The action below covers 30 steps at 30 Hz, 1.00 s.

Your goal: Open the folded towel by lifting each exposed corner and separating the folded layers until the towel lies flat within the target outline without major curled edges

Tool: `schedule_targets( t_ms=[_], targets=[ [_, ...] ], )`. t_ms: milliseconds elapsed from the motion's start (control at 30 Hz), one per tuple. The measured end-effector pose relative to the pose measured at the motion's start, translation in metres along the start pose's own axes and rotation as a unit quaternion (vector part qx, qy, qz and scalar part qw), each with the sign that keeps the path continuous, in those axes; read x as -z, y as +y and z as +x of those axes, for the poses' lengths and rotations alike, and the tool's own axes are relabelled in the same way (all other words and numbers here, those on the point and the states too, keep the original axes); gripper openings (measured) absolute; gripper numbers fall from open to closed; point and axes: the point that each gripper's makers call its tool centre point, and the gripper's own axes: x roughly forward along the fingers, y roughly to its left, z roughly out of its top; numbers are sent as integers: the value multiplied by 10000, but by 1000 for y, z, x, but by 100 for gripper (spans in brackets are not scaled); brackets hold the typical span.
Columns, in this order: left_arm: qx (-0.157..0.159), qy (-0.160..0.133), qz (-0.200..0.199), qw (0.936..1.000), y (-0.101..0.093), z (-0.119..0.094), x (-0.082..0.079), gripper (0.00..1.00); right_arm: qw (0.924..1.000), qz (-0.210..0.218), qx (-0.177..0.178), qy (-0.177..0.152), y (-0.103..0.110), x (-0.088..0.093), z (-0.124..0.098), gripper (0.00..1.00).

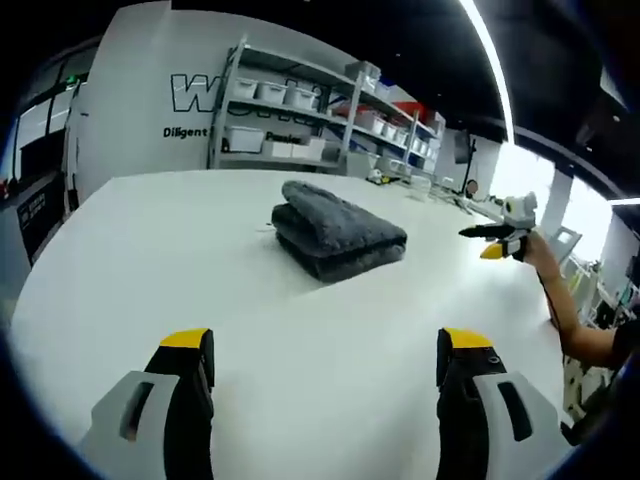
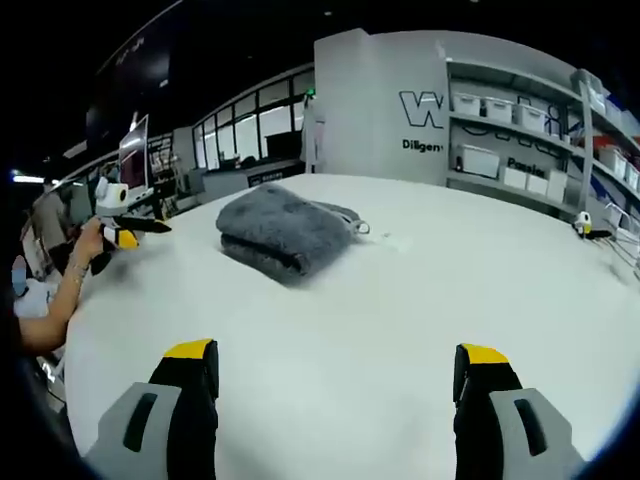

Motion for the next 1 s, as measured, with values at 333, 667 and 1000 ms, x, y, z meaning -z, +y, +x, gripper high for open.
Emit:
schedule_targets(
  t_ms=[333, 667, 1000],
  targets=[
    [-80, -120, -240, 9996, 6, -7, 0, 90, 9999, 96, 38, 16, 0, 4, 1, 100],
    [-57, -168, -295, 9994, 8, -9, -2, 90, 9999, 113, 55, 57, -2, 7, 1, 100],
    [27, -153, -201, 9997, 2, -9, -4, 90, 9999, 107, 38, 93, -3, 9, 3, 100]
  ],
)
